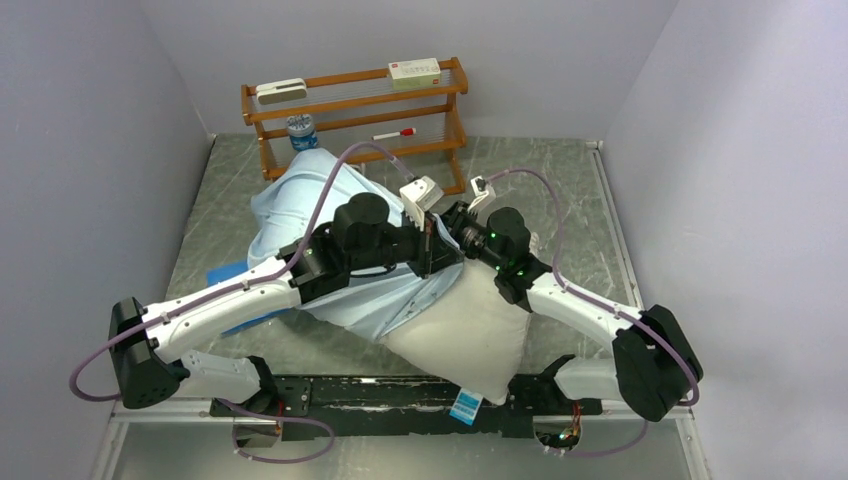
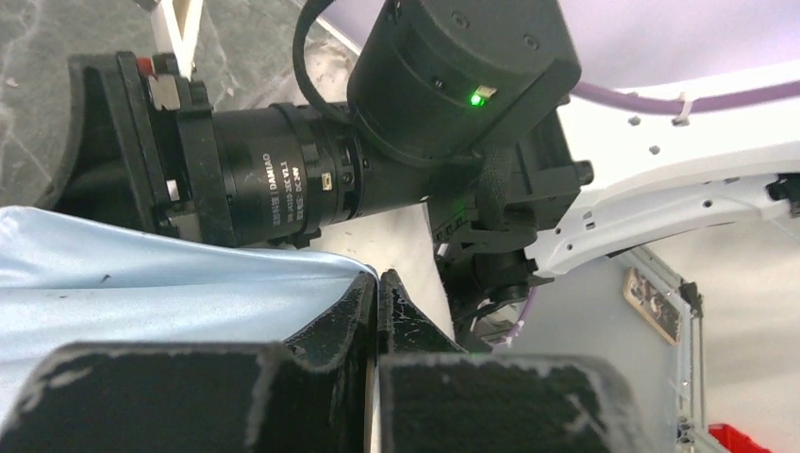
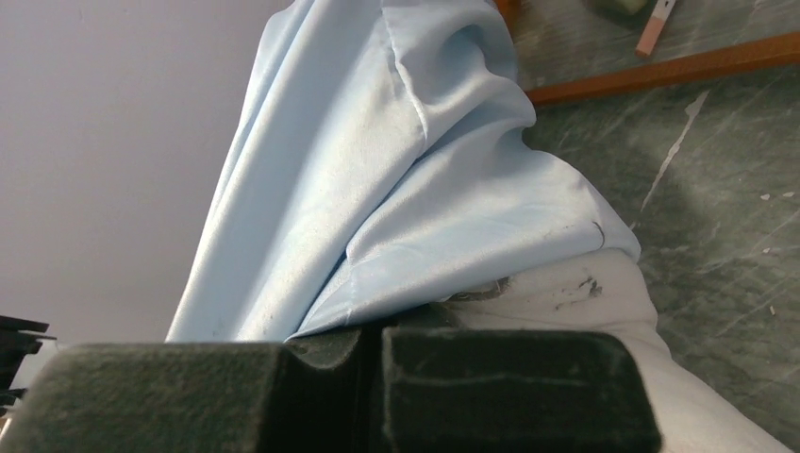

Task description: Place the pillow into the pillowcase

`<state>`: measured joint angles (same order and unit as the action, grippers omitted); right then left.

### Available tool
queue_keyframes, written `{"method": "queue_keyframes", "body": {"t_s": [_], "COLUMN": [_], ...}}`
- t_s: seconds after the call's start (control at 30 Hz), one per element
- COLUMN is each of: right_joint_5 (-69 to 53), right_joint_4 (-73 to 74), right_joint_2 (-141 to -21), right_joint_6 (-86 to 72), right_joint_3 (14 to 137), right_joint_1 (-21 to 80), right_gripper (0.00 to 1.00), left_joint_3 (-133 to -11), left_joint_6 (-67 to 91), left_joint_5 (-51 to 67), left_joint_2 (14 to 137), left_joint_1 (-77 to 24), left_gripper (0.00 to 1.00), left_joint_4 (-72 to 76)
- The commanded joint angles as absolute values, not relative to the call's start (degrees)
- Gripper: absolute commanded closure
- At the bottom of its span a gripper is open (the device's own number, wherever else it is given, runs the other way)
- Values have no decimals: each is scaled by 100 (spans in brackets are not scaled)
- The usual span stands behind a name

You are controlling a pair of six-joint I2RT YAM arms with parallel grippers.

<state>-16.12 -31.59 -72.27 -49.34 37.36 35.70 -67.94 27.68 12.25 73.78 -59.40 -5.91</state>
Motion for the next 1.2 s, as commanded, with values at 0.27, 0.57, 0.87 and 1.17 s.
{"method": "queue_keyframes", "body": {"t_s": [0.27, 0.57, 0.87, 1.17], "right_joint_5": [-210, 594, 210, 217], "right_joint_4": [-2245, -447, 460, 941], "right_joint_2": [-6814, -5894, -5576, -5849], "right_joint_6": [-4438, -3697, -2855, -2171], "right_joint_3": [4030, 4371, 5059, 5714], "right_joint_1": [3469, 3420, 3592, 4789], "right_gripper": [69, 41, 28, 26], "left_joint_3": [-7145, -7266, -7254, -7016], "left_joint_6": [2259, 2285, 2207, 2265], "left_joint_5": [12, 74, 189, 565], "left_joint_2": [6913, 6918, 6735, 6459], "left_joint_1": [-6148, -4897, -4234, -3055], "left_gripper": [54, 44, 38, 38], "left_joint_4": [-1274, -2392, -3088, -3487]}}
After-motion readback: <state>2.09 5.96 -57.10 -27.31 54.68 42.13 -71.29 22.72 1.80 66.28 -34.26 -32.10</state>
